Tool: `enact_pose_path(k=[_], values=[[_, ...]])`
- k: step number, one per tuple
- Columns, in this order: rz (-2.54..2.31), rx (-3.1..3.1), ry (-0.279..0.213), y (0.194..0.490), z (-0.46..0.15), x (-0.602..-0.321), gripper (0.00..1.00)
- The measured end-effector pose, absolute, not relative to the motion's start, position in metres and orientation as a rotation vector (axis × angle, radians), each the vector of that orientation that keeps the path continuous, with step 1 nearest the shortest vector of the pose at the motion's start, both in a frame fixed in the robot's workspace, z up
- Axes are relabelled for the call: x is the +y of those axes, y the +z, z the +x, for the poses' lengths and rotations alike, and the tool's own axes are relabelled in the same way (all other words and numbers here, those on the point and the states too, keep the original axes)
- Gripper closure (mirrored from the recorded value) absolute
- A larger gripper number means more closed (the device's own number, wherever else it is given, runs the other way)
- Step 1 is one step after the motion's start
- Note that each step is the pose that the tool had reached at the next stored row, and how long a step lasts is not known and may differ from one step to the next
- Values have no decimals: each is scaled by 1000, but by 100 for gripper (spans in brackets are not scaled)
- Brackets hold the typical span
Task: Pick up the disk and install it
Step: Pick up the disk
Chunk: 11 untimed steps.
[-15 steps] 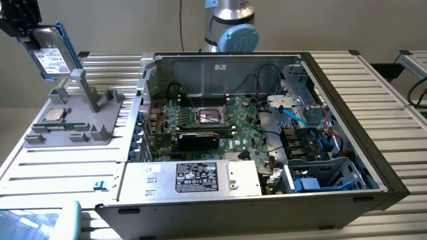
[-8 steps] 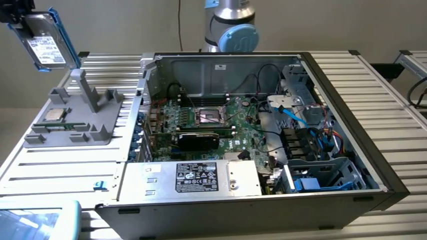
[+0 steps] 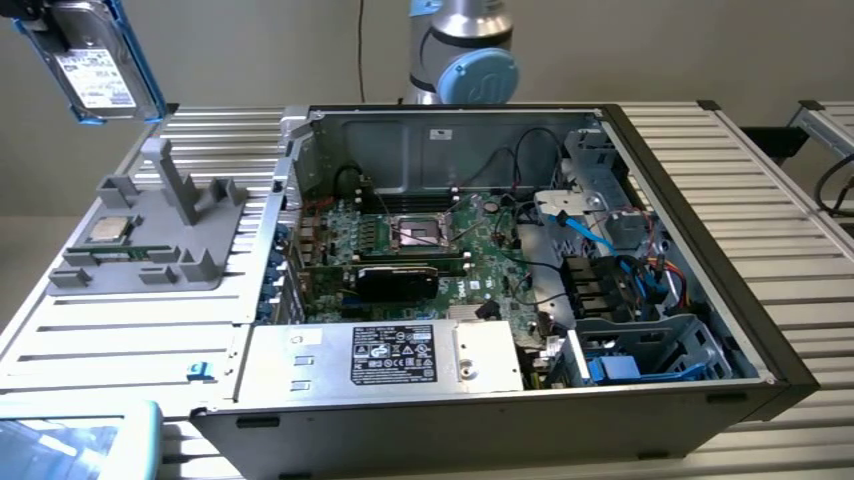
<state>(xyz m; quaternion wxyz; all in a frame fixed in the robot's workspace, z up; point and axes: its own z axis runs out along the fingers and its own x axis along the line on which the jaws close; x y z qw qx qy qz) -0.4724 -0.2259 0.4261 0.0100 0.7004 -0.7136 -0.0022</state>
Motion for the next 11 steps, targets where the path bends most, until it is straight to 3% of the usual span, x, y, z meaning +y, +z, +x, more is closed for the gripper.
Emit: enact_pose_path(k=[11], values=[[2187, -2229, -6, 449, -444, -231, 63]])
